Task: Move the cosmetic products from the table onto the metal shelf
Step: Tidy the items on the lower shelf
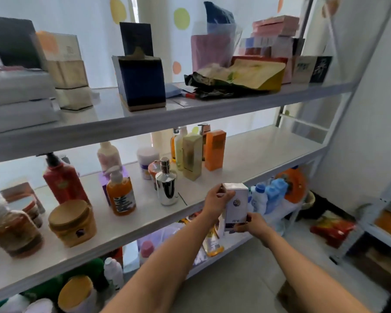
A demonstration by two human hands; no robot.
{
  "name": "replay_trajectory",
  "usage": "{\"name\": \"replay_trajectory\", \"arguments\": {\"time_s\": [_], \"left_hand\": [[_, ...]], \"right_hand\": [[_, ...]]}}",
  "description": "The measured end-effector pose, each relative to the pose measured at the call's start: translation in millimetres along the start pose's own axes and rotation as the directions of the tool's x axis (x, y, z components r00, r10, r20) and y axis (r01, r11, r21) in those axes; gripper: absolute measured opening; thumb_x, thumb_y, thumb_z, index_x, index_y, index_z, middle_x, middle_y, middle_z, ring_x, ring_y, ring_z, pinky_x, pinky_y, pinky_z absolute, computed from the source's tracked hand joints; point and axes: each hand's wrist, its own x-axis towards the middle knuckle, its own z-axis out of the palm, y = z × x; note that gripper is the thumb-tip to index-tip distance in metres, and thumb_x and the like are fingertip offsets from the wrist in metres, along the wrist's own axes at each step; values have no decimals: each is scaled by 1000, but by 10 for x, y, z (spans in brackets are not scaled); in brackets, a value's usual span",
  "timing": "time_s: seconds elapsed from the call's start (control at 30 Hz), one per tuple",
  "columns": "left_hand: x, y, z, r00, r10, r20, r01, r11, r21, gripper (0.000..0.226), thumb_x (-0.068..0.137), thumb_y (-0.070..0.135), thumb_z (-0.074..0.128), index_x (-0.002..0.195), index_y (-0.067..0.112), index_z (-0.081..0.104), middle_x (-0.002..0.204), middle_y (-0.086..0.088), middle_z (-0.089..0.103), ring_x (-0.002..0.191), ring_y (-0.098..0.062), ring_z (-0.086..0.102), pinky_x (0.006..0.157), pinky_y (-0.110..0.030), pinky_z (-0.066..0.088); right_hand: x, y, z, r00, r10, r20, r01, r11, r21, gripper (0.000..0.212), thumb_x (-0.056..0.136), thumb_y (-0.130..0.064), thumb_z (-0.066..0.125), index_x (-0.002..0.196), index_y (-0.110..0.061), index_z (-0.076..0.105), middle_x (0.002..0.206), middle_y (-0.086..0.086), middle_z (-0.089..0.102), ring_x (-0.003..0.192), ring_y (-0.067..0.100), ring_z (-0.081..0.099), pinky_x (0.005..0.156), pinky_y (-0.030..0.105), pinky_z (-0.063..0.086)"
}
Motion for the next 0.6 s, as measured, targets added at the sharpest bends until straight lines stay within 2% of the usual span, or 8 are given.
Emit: {"name": "replay_trajectory", "arguments": {"time_s": [0.07, 0.1, 0.2, 0.23, 0.3, 0.43, 0.6], "left_hand": [[386, 1, 89, 1000, 7, -27, -7, 1000, -2, 25, 92, 23, 63, 111, 8, 59, 109, -14, 66, 101, -30, 63, 89, -43, 54], [566, 11, 117, 999, 9, -33, -10, 1000, -20, 26, 92, 23, 63, 111, 6, 59, 108, -14, 66, 100, -30, 63, 87, -41, 55], [1032, 65, 162, 997, 56, -47, -59, 997, -53, 29, 94, 19, 60, 113, -2, 56, 99, -11, 64, 87, -22, 63, 65, -19, 52], [1159, 98, 176, 995, 78, -58, -80, 996, -38, 28, 94, 18, 60, 113, -2, 56, 98, -10, 63, 85, -20, 61, 61, -15, 50], [1395, 128, 206, 991, 110, -71, -111, 994, -7, 25, 93, 19, 61, 110, 2, 57, 100, -8, 63, 88, -19, 61, 66, -18, 52], [1715, 137, 245, 987, 101, -125, -101, 995, 2, 26, 93, 25, 61, 114, 12, 56, 110, -7, 63, 100, -21, 62, 83, -29, 54], [2049, 65, 231, 970, 69, -233, -71, 997, 2, 38, 90, 28, 64, 124, 20, 49, 118, -4, 61, 108, -21, 59, 94, -39, 52]], "right_hand": [[340, -72, -164, 999, -16, -35, 15, 1000, -20, 28, 80, 3, 67, 103, -9, 56, 102, 13, 65, 89, 23, 59, 63, 17, 51], [511, -116, -252, 999, -21, -49, 19, 999, -36, 28, 80, 3, 66, 103, -9, 56, 105, 12, 65, 90, 20, 57, 64, 16, 49], [970, -277, -451, 998, -34, -58, 31, 998, -63, 31, 81, 3, 65, 111, -4, 58, 107, 10, 63, 97, 19, 56, 82, 25, 49], [1101, -324, -497, 997, -48, -62, 43, 997, -70, 32, 82, 1, 64, 113, -3, 58, 109, 12, 64, 99, 21, 57, 87, 29, 49], [1326, -399, -566, 996, -62, -62, 54, 991, -122, 31, 83, -6, 64, 114, -4, 59, 109, 13, 64, 102, 25, 58, 92, 34, 49], [1770, -487, -654, 999, -42, -31, 39, 995, -91, 29, 83, -3, 64, 112, -3, 60, 99, 8, 61, 95, 22, 56, 79, 31, 47], [2279, -567, -718, 998, -61, 36, 66, 986, -152, 35, 76, -1, 70, 110, 4, 62, 98, 10, 61, 94, 26, 57, 87, 40, 49]]}}
